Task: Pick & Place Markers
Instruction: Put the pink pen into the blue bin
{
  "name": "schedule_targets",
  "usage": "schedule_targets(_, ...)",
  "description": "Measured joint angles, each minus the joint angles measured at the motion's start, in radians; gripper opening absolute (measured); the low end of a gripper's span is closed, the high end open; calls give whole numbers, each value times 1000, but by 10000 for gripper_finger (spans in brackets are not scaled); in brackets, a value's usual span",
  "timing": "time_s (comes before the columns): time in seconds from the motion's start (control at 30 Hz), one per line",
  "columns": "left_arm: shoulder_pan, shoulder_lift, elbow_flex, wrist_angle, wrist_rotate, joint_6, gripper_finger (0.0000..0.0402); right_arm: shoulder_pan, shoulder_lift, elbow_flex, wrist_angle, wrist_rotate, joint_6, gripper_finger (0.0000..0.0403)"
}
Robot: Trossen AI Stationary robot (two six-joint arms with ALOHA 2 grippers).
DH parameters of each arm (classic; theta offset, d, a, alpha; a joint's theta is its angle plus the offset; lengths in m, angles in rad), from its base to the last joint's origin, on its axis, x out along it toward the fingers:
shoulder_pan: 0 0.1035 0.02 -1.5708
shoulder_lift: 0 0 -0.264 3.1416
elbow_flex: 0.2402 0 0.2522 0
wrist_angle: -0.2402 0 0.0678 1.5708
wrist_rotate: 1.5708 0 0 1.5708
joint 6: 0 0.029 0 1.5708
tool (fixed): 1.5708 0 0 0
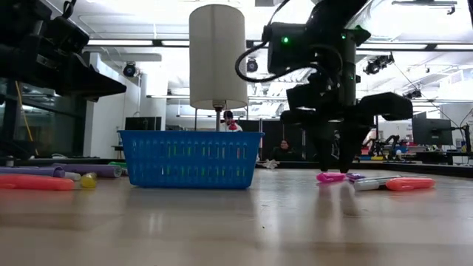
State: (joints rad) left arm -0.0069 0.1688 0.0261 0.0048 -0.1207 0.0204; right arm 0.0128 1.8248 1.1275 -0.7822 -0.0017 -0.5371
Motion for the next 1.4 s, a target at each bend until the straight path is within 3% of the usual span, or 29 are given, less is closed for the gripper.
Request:
schedule_targets(0.57,0,0,0,0,0,0,85,2,74,-34,93,-30,-4,136)
schedule_targets(1.07,0,0,0,0,0,0,85,2,71,-57,120,-38,-3,34)
schedule_targets(1.4,0,0,0,0,0,0,85,3,66,-58,123,-38,47,33)
